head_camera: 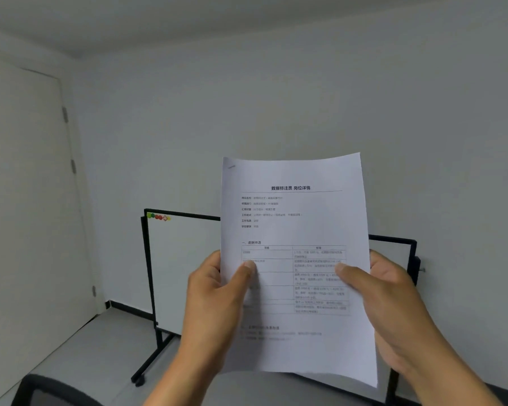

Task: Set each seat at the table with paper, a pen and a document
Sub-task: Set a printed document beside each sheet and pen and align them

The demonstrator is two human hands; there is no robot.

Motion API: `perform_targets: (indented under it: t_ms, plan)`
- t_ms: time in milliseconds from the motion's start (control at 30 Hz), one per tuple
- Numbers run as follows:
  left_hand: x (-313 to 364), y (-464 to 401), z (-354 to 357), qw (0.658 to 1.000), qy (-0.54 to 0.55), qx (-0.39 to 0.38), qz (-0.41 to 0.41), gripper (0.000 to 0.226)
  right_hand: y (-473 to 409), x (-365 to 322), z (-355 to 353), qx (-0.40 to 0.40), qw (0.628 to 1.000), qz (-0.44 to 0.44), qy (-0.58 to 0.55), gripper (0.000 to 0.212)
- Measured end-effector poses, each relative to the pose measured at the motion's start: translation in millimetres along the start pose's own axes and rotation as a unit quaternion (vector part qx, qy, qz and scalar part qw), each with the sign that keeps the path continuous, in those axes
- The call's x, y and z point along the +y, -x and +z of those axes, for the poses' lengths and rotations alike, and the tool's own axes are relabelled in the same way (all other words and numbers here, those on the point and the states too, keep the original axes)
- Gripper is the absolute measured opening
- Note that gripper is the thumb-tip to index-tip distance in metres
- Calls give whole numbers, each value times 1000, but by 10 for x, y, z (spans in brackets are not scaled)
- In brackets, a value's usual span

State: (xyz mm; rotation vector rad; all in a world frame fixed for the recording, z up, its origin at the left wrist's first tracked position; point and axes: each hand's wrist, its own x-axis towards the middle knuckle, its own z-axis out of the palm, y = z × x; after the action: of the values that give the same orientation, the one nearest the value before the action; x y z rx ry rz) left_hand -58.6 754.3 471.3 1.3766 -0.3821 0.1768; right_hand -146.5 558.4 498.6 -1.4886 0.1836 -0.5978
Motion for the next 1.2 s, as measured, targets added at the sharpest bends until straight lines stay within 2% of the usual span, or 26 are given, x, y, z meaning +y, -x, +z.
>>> perform_targets:
  t_ms: [300, 467, 600, 867, 1033, 1200]
  plan:
    - [-880, -1578, 379, 996, -52, 73, 4, 17, -2054, 832, 217, -78, 996, 4, -42, 22]
    - [-1345, -2468, 543, 983, -109, 149, 3, 13, -3317, 1295, 444, -151, 987, 18, -45, 22]
    - [-1478, -2969, 445, 970, -134, 201, 16, 10, -3991, 1456, 823, -204, 977, 21, -59, 22]
    - [-1949, -3855, -331, 935, -180, 304, 38, 11, -4951, 2000, 2137, -298, 951, 29, -72, 24]
    - [-2285, -4498, -1037, 912, -205, 353, 54, 11, -5385, 2248, 3136, -332, 942, 13, -46, 23]
    - [-2316, -5119, -1613, 900, -211, 377, 61, 10, -5821, 2293, 3952, -350, 936, -1, -36, 20]
